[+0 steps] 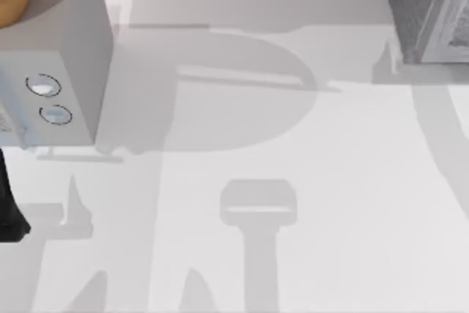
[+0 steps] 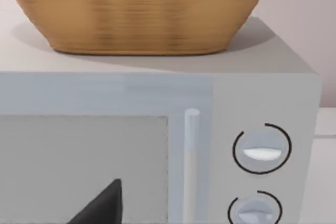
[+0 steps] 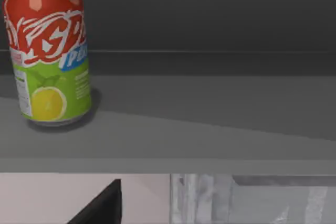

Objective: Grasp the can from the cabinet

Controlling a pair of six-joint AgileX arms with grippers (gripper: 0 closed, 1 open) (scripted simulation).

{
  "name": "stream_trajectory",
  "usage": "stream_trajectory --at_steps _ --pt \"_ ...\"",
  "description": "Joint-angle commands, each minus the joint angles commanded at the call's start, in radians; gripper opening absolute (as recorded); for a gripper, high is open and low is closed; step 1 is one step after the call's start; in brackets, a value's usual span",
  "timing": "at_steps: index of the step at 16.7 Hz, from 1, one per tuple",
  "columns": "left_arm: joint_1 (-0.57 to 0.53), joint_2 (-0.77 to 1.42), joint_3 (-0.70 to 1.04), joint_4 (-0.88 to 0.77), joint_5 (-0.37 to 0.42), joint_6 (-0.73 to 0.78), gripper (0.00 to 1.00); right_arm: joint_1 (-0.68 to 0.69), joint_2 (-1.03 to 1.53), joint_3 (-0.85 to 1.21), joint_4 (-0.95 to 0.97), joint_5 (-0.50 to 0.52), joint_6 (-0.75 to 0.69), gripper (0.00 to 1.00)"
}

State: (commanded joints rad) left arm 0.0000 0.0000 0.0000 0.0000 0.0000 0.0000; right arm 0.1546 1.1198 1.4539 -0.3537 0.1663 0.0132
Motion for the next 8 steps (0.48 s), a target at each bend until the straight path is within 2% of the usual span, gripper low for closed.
stream_trajectory --at_steps 4,8 --pt "0.0 0.0 0.0 0.0 0.0 0.0 1.0 0.023 0.162 0.226 -0.05 0.024 0.002 1.0" --pt "0.0 0.0 0.0 0.0 0.0 0.0 1.0 0.03 0.207 0.288 -0.064 0.03 0.002 1.0"
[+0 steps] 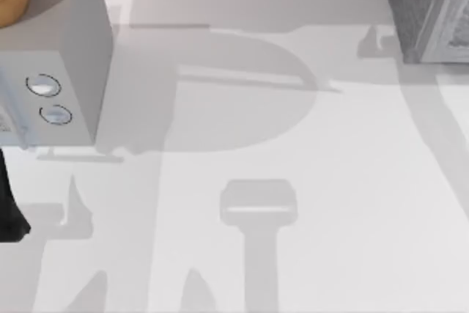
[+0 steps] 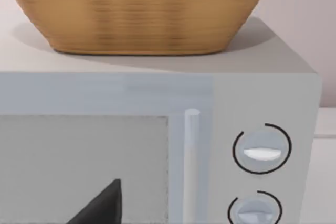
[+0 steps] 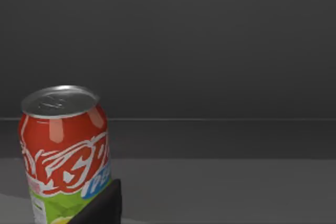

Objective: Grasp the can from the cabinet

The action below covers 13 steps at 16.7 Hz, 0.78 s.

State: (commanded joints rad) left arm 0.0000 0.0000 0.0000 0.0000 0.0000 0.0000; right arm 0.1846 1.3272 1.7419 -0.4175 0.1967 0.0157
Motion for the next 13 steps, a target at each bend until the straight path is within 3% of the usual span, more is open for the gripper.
stream_trajectory --at_steps 5,10,13 --pt "0.0 0.0 0.0 0.0 0.0 0.0 1.0 0.012 0.009 -0.007 0.017 0.015 0.0 1.0" --pt "0.0 0.0 0.0 0.0 0.0 0.0 1.0 0.199 0.053 -0.047 0.111 0.205 -0.005 1.0" --pt "0.0 0.0 0.0 0.0 0.0 0.0 1.0 0.257 0.076 -0.077 0.159 0.263 -0.005 1.0"
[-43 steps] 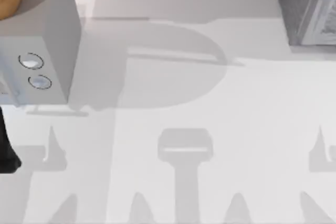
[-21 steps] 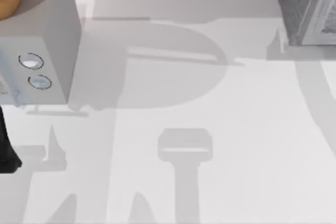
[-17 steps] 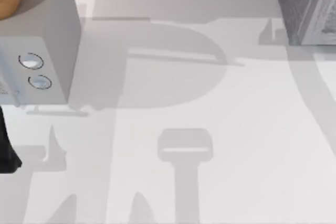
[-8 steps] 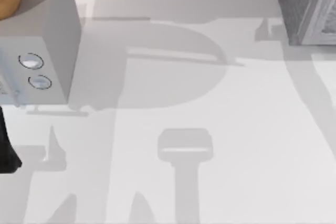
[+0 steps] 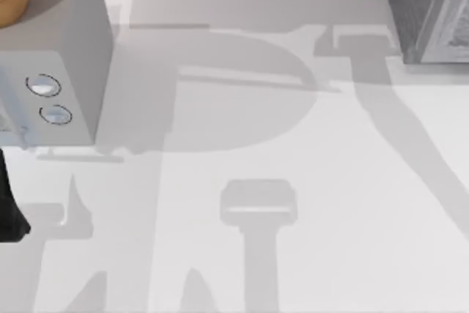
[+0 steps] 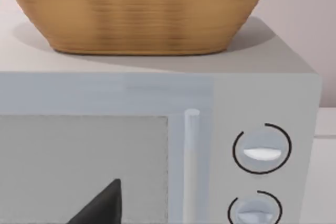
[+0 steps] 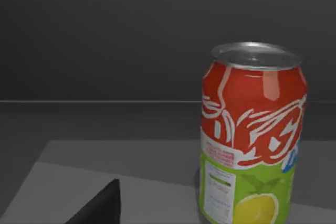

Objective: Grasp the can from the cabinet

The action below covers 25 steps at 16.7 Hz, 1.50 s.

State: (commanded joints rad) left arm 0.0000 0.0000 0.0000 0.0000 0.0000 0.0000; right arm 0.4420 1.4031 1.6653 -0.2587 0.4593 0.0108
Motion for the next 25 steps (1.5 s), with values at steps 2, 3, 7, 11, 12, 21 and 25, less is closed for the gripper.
stream_trajectory --at_steps 2,3,7,11,12,21,25 --pt "0.0 0.0 0.0 0.0 0.0 0.0 1.0 0.001 0.0 -0.001 0.0 0.001 0.0 1.0" --pt "0.0 0.0 0.0 0.0 0.0 0.0 1.0 -0.003 -0.004 0.001 -0.002 -0.002 0.0 1.0" --pt "0.0 0.0 0.0 0.0 0.0 0.0 1.0 -0.025 0.061 0.059 0.002 -0.024 0.0 1.0" --pt "0.0 0.0 0.0 0.0 0.0 0.0 1.0 -0.069 0.173 0.161 0.012 -0.067 0.001 1.0" --pt "0.0 0.0 0.0 0.0 0.0 0.0 1.0 -0.077 0.192 0.178 0.014 -0.074 0.001 1.0" --pt "0.0 0.0 0.0 0.0 0.0 0.0 1.0 -0.082 0.202 0.188 0.015 -0.079 0.001 0.62" --pt "0.0 0.0 0.0 0.0 0.0 0.0 1.0 -0.082 0.202 0.188 0.015 -0.079 0.001 0.32"
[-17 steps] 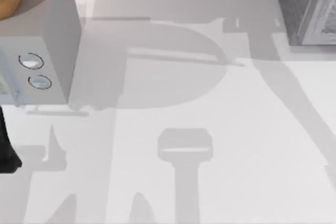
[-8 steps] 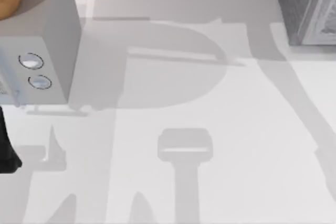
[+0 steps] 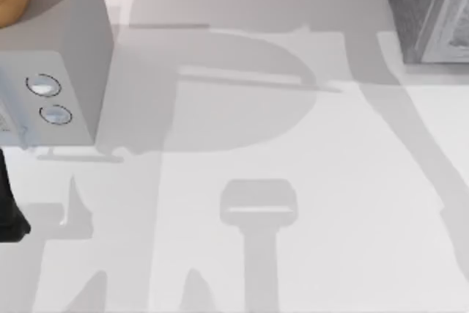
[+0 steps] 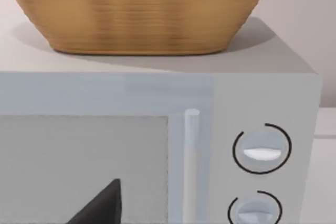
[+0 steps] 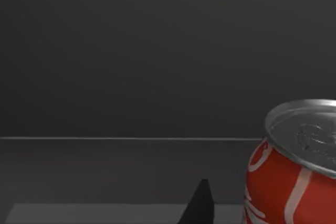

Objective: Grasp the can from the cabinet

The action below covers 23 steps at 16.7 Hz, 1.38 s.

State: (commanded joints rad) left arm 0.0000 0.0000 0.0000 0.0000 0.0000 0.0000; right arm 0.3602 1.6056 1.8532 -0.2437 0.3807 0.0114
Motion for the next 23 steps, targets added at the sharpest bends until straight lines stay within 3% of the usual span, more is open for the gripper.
stream_trajectory --at_steps 4,5,15,23 --pt "0.0 0.0 0.0 0.0 0.0 0.0 1.0 0.0 0.0 0.0 0.0 0.0 0.0 0.02" --pt "0.0 0.0 0.0 0.0 0.0 0.0 1.0 0.0 0.0 0.0 0.0 0.0 0.0 0.0" --pt "0.0 0.0 0.0 0.0 0.0 0.0 1.0 0.018 -0.016 0.002 -0.016 0.016 0.001 0.0" --pt "0.0 0.0 0.0 0.0 0.0 0.0 1.0 0.34 -0.306 0.019 -0.329 0.333 0.0 0.0"
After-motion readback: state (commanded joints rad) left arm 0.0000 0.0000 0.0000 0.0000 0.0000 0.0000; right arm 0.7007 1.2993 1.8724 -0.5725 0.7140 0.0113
